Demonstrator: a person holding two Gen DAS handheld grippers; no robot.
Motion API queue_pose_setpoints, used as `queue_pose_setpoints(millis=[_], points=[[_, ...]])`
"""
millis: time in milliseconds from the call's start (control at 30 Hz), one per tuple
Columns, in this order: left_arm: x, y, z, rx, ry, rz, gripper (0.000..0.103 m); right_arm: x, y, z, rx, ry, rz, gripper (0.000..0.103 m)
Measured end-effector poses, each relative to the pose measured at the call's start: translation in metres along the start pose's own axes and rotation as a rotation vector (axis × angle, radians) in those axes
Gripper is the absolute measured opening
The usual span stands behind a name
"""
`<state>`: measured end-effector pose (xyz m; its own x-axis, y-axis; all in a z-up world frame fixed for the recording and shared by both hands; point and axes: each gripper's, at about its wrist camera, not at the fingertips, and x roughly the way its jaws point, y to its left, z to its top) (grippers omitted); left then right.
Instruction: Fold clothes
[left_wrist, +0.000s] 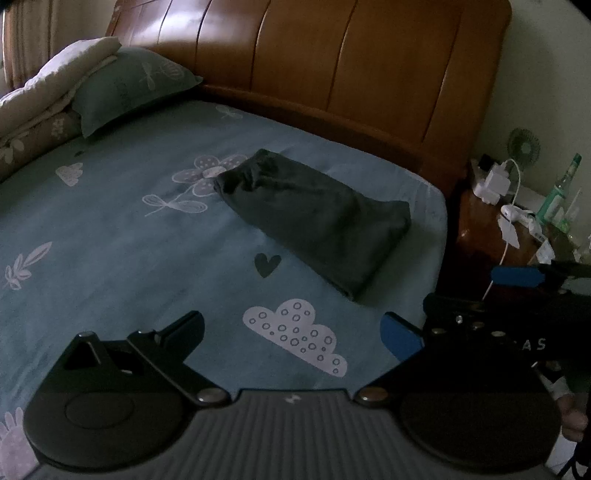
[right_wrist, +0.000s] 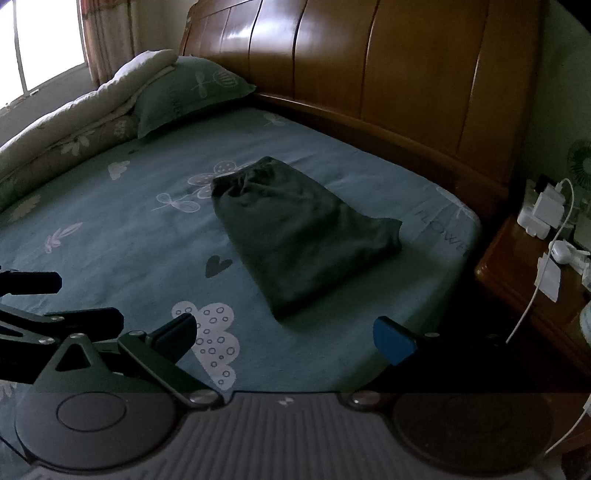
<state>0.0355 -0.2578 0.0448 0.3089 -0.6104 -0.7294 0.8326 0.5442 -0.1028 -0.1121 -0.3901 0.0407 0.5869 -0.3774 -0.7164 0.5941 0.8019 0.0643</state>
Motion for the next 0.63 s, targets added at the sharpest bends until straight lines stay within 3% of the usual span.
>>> queue_pose_setpoints(millis=[633], points=[[0.0055,-0.0085,-0.0031,-0.001,0.018,0.006,0.101,0.0002,-0.0083,-0.0043,-0.001,0.002,-0.003,0.103]])
